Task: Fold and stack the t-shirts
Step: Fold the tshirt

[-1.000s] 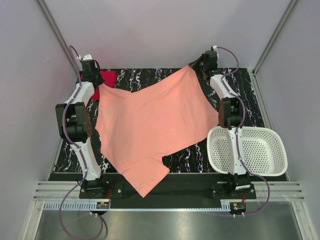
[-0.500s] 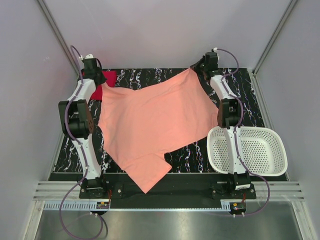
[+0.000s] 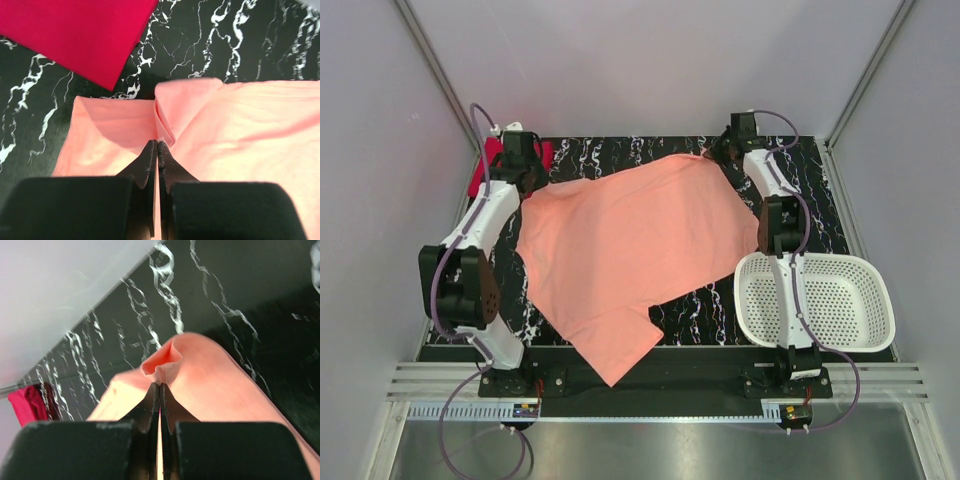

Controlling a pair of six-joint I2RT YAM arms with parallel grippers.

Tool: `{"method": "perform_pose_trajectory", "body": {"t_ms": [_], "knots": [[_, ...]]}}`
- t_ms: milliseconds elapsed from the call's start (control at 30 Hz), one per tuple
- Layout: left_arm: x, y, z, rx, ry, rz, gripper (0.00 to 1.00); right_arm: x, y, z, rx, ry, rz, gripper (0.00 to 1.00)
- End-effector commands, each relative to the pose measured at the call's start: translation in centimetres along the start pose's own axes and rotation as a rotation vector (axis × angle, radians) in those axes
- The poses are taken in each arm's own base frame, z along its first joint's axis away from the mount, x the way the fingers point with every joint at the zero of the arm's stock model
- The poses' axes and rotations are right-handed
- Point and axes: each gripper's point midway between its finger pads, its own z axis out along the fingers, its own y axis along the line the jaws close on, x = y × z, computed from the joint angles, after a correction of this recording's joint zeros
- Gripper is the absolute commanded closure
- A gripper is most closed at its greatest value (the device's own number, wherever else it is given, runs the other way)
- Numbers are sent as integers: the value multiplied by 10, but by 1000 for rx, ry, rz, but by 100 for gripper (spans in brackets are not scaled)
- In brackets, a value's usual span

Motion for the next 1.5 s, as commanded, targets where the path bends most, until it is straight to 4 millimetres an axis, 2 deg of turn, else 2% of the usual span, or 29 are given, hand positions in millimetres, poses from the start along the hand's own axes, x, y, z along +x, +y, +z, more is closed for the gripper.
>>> {"method": "perform_pose_trajectory", "body": {"t_ms": [0, 67, 100, 267, 300, 600, 767, 933, 1100, 1300, 1467], "knots": [[-10, 12, -27, -41, -53, -55, 100, -36, 42, -59, -53, -46, -28, 100], [-3, 16, -34, -45, -43, -53, 100, -33, 30, -64, -27, -27, -16, 100], [-4, 18, -43, -46, -45, -55, 100, -36, 34, -74, -26, -31, -19, 100], [11, 22, -61, -28, -25, -54, 100, -30, 21, -88, 8, 16, -12, 100], [20, 26, -62, -38, -5, -52, 100, -31, 21, -93, 12, 21, -11, 100], [53, 36, -95, -12, 26, -85, 100, -14, 0, -103, 73, 118, 1, 100], [80, 45, -102, -20, 74, -109, 100, -8, -19, -107, 111, 140, -9, 100], [96, 49, -114, -10, 87, -133, 100, -6, -24, -110, 120, 153, -12, 100], [116, 55, -116, -26, 122, -135, 100, -4, -30, -112, 141, 166, -14, 100], [115, 59, -120, -44, 115, -136, 100, -7, -33, -115, 145, 162, -27, 100], [108, 65, -132, -60, 79, -142, 100, -11, -40, -117, 163, 163, -49, 100]]}}
